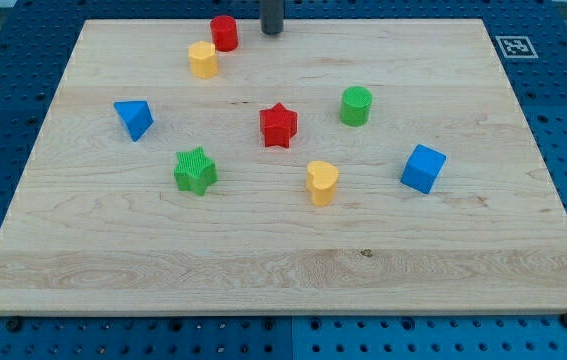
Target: Push the red circle towards top left
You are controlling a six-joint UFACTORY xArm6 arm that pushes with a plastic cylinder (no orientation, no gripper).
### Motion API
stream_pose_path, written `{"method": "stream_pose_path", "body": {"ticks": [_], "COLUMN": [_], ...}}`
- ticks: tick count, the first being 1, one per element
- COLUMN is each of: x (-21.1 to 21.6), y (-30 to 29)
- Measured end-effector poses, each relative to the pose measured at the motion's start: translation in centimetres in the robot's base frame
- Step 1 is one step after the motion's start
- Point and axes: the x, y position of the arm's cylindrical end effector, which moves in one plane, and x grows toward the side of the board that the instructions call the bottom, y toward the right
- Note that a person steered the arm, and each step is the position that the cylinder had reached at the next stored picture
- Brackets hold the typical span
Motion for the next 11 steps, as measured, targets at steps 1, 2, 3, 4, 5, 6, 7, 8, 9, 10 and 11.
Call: {"method": "stream_pose_path", "body": {"ticks": [1,2,3,4,5,6,7,8,9,10,11], "x": [1.8,2.0,2.0,1.9,1.0,-1.2,-1.7,-1.7,-1.1,0.1,0.1], "y": [0.0,-0.4,-1.7,-3.8,-5.0,-6.2,-6.2,-6.2,-6.2,-6.2,-6.2]}}
